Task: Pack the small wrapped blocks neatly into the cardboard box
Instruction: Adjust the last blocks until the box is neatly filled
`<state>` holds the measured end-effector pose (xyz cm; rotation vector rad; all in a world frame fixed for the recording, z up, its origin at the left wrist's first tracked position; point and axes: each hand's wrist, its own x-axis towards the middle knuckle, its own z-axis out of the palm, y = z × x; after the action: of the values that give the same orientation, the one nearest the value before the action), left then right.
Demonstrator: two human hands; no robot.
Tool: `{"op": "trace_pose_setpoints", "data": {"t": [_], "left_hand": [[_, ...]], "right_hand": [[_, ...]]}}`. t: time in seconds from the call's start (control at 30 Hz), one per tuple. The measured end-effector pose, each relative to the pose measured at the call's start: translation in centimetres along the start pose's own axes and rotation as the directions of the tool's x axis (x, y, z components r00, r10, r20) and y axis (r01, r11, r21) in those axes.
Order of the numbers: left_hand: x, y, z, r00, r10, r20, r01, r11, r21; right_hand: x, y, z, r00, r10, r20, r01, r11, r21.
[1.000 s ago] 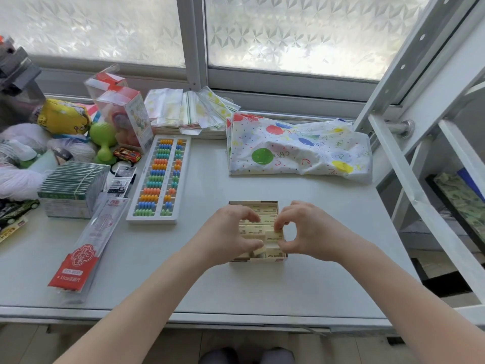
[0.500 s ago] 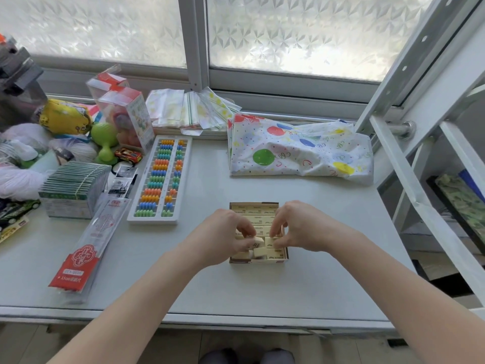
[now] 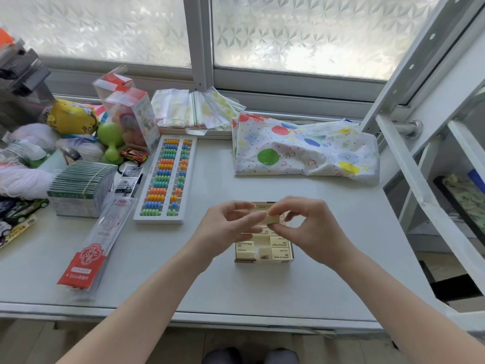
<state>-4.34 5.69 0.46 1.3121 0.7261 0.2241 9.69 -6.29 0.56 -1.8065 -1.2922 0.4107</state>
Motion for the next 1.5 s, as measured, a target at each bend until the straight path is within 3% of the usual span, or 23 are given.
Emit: {"op": "trace_pose_setpoints", "data": {"t": [0.07, 0.13, 0.3, 0.4, 0.57, 0.63, 0.7, 0.77, 0.83, 0.9, 1.13, 1.33, 1.5], "left_hand": [[-0.4, -0.1, 0.1, 0.999, -0.02, 0.025, 0.021, 0.998, -0.059], [-0.7, -0.3, 0.2, 0.999, 0.038, 0.009, -0.038, 0.998, -0.044], [-1.1, -0.6, -0.2, 0.981, 0.194, -0.006, -0.194, 0.981, 0.024], [-1.1, -0.5, -0.1, 0.973, 0.231, 0.001, -0.231, 0.973, 0.024], [-1.1, -0.4, 0.3, 0.975, 0.221, -0.003, -0.218, 0.963, -0.155], [-1.2, -0.7, 0.3, 0.975, 0.222, -0.003, -0.22, 0.964, -0.148], [-1.2, -1.1, 0.1, 0.969, 0.246, -0.006, -0.246, 0.969, -0.011], [-0.7, -1.4, -0.3, 0.957, 0.29, -0.002, -0.279, 0.92, 0.277], [-0.1, -1.3, -0.5, 0.947, 0.315, 0.058, -0.293, 0.777, 0.557], [0.3, -1.1, -0.5, 0.946, 0.3, 0.121, -0.295, 0.648, 0.702], [1.0, -0.5, -0.4, 0.946, 0.209, 0.246, -0.313, 0.409, 0.857], [1.3, -0.4, -0.1, 0.956, 0.162, 0.246, -0.287, 0.329, 0.9], [1.3, -0.3, 1.0, 0.971, 0.179, 0.158, -0.207, 0.303, 0.93]], "right_hand": [[-0.7, -0.1, 0.4, 0.976, -0.216, -0.035, 0.207, 0.964, -0.165], [-1.3, 0.0, 0.6, 0.949, -0.312, -0.037, 0.294, 0.924, -0.245], [-1.9, -0.1, 0.2, 0.983, -0.174, -0.059, 0.171, 0.984, -0.051], [-1.9, -0.3, 0.1, 0.983, -0.165, -0.074, 0.164, 0.986, -0.027], [-1.9, -0.9, 0.6, 0.984, -0.087, -0.156, 0.103, 0.99, 0.095], [-1.9, -1.0, 0.7, 0.986, -0.073, -0.151, 0.089, 0.991, 0.102], [-1.7, -0.7, 0.4, 0.996, -0.047, -0.076, 0.052, 0.996, 0.074], [-1.0, -0.2, -0.1, 0.999, -0.002, 0.051, 0.003, 1.0, -0.019], [-0.2, 0.4, -0.3, 0.985, 0.061, 0.162, -0.042, 0.992, -0.118], [0.5, 0.7, 0.1, 0.963, 0.122, 0.24, -0.082, 0.982, -0.173], [1.7, 1.2, 1.1, 0.879, 0.282, 0.384, -0.119, 0.911, -0.395], [2.7, 0.1, 1.3, 0.824, 0.378, 0.421, -0.114, 0.84, -0.531], [3.4, -0.7, 1.3, 0.792, 0.412, 0.451, -0.094, 0.811, -0.577]]}}
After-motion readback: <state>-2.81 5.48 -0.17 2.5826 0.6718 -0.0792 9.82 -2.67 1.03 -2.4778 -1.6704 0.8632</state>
